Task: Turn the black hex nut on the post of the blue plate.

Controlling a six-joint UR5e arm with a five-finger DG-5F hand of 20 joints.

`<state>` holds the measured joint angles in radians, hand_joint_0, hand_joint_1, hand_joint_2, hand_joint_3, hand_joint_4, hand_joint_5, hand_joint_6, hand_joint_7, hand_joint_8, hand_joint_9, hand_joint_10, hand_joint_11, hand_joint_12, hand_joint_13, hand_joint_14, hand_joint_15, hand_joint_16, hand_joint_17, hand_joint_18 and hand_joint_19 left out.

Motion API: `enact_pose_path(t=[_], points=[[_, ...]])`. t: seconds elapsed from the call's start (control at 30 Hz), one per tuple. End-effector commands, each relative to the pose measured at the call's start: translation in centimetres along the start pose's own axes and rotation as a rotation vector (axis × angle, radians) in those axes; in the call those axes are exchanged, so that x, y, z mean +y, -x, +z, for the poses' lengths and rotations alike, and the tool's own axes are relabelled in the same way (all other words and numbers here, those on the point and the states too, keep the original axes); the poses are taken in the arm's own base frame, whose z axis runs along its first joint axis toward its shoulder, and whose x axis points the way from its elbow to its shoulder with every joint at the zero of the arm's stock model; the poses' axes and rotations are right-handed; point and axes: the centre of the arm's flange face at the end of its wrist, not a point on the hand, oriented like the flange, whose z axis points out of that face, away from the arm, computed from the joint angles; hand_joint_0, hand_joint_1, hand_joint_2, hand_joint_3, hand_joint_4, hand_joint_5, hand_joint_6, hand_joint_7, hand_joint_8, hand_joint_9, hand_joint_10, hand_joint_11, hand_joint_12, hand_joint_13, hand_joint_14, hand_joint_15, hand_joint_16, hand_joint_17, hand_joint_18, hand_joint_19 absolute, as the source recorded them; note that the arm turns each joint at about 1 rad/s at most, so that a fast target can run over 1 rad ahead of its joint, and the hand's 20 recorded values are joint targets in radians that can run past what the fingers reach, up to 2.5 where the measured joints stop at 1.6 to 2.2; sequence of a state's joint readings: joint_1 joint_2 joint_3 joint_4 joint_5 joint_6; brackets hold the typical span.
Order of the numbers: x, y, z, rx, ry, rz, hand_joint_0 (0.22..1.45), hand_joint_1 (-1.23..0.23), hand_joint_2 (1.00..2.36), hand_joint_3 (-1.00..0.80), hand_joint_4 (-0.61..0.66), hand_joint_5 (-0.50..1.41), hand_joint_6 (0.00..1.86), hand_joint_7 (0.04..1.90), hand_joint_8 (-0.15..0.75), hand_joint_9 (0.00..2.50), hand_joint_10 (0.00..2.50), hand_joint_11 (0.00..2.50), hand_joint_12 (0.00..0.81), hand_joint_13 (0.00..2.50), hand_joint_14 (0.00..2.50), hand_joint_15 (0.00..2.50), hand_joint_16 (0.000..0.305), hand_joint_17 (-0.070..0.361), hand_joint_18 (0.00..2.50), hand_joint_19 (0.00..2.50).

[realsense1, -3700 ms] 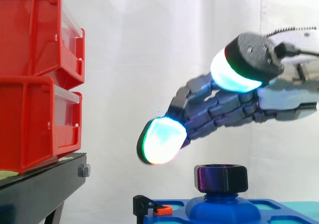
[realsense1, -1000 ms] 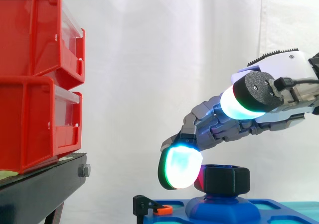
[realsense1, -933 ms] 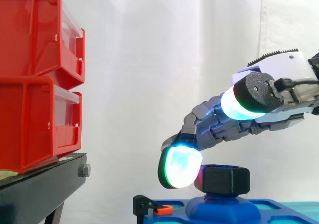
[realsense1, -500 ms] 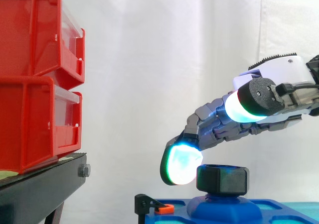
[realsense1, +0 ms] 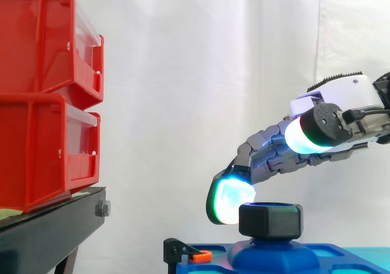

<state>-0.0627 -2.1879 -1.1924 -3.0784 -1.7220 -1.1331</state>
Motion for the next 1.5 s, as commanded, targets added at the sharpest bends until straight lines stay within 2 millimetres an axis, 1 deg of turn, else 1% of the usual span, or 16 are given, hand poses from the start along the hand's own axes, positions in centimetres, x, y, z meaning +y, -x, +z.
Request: enact_pose_path(t=[0.0,0.03,0.17,0.4,0.47,0.53,0.73,0.9,0.97,1.0,1.07,1.13,1.17,1.47], points=[[-0.5,0.5,-0.3,0.002,0.006,0.002,0.46,-0.22,1.0,-0.5,0.16,-0.21,0.5,0.8,0.203,0.2,0.0,0.0,0.321,0.0,0.0,0.03,0.054,0.121,0.0,0.21],[-0.6,0.4,-0.3,0.005,0.007,0.002,0.46,-0.22,1.0,-0.5,0.16,-0.21,0.5,0.81,0.203,0.2,0.0,0.0,0.321,0.0,0.0,0.03,0.054,0.121,0.0,0.21],[-1.1,1.7,-0.8,0.021,0.002,-0.007,0.46,-0.22,1.0,-0.5,0.16,-0.21,0.5,0.81,0.201,0.2,0.0,0.0,0.322,0.0,0.0,0.04,0.054,0.121,0.0,0.21],[-1.3,3.5,-1.6,0.043,-0.006,-0.011,0.46,-0.22,1.0,-0.5,0.16,-0.21,0.5,0.81,0.202,0.2,0.0,0.0,0.323,0.0,0.0,0.03,0.054,0.121,0.0,0.21],[-1.2,3.7,-1.5,0.039,-0.004,-0.012,0.46,-0.22,1.0,-0.5,0.16,-0.21,0.5,0.8,0.202,0.2,0.0,0.0,0.323,0.0,0.0,0.04,0.054,0.121,0.0,0.21],[-0.8,4.2,-1.3,0.026,0.001,-0.013,0.46,-0.22,1.0,-0.5,0.16,-0.21,0.5,0.8,0.202,0.2,0.0,0.0,0.323,0.0,0.0,0.03,0.054,0.121,0.0,0.21],[-0.1,4.5,-0.7,0.0,0.008,-0.018,0.46,-0.23,1.0,-0.5,0.16,-0.21,0.5,0.8,0.203,0.21,0.0,0.0,0.323,0.0,0.0,0.03,0.054,0.121,0.0,0.21],[1.1,4.6,0.3,-0.054,0.022,-0.02,0.46,-0.23,1.0,-0.5,0.16,-0.21,0.5,0.8,0.202,0.21,0.0,0.0,0.324,0.0,0.0,0.04,0.054,0.121,0.0,0.22],[1.3,3.6,1.1,-0.048,0.021,-0.019,0.46,-0.23,1.0,-0.5,0.16,-0.21,0.5,0.8,0.202,0.21,0.0,0.0,0.324,0.0,0.0,0.04,0.054,0.121,0.0,0.22],[1.4,3.6,1.1,-0.048,0.021,-0.018,0.46,-0.23,1.0,-0.5,0.16,-0.21,0.5,0.81,0.202,0.21,0.0,0.0,0.323,0.0,0.0,0.04,0.054,0.121,0.0,0.22],[1.1,1.9,2.0,-0.027,0.008,-0.015,0.46,-0.23,1.0,-0.5,0.16,-0.21,0.5,0.8,0.202,0.21,0.0,0.0,0.324,0.0,0.0,0.04,0.053,0.12,0.0,0.22],[1.6,1.5,2.4,-0.025,0.015,-0.014,0.46,-0.23,1.0,-0.5,0.16,-0.21,0.5,0.8,0.202,0.21,0.0,0.0,0.323,0.0,0.0,0.04,0.054,0.12,0.0,0.22],[1.5,0.5,2.9,-0.013,0.013,-0.01,0.46,-0.23,1.0,-0.5,0.16,-0.21,0.5,0.8,0.202,0.21,0.0,0.0,0.323,0.0,0.0,0.04,0.053,0.12,0.0,0.22],[2.4,-0.2,2.8,0.023,0.012,0.009,0.46,-0.23,1.0,-0.5,0.16,-0.21,0.5,0.8,0.202,0.22,0.0,0.0,0.322,0.0,0.0,0.03,0.053,0.12,0.0,0.22]])
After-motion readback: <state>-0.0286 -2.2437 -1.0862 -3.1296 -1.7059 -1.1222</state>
